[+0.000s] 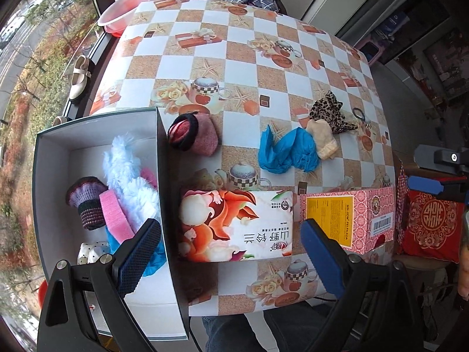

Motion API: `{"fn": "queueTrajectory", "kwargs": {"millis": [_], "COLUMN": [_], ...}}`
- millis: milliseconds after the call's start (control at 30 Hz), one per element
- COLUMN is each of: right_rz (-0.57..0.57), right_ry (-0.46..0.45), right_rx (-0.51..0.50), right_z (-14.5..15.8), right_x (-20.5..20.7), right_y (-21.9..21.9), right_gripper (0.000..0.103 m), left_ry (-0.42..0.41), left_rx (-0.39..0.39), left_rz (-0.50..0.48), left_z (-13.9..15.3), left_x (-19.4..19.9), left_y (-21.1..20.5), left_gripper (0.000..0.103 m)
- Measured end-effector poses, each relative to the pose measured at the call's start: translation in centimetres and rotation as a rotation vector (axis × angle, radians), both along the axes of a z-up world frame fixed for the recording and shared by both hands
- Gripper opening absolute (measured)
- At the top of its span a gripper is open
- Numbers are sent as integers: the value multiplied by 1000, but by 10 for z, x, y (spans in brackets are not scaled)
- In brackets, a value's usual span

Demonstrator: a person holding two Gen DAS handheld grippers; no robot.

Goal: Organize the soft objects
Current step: 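Move both open tools back to the remaining items on the table, then grasp the blue cloth with the left tool while the right tool grasps the beige knit glove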

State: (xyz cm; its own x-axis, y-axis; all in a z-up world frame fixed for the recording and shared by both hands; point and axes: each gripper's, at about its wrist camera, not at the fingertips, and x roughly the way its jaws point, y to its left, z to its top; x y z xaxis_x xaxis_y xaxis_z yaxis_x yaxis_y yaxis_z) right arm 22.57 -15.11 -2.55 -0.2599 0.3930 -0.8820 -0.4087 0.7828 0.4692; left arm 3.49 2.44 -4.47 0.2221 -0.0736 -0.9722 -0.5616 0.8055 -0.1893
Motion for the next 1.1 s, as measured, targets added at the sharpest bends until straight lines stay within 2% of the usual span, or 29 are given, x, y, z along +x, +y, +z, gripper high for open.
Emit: {"fn": "queueTrajectory", "kwargs": {"millis": [333, 567, 767, 1000, 1100], "right_rz": [-107, -103, -7, 128, 203], "right_ry": [14, 15, 7, 61, 72], "right_rx": [-51, -100, -133, -175, -246], "right_z": [-27, -51, -81, -141, -169], "right_x": [34, 57, 83, 103, 102], "right_y": [-54, -64, -24, 45, 63], "right_gripper": [103, 103, 103, 103, 103], "left_ry": [71, 141, 242, 324, 349], "left_rx": [-20, -41, -14, 2, 9], "left_rz": [-101, -175, -215, -167, -151], "left_z": [-26, -67, -105, -130, -138], "left_x": [62, 122, 152, 152, 153], "left_y": [-12, -25, -31, -16, -11], "left_gripper": [97, 97, 97, 97, 97]}}
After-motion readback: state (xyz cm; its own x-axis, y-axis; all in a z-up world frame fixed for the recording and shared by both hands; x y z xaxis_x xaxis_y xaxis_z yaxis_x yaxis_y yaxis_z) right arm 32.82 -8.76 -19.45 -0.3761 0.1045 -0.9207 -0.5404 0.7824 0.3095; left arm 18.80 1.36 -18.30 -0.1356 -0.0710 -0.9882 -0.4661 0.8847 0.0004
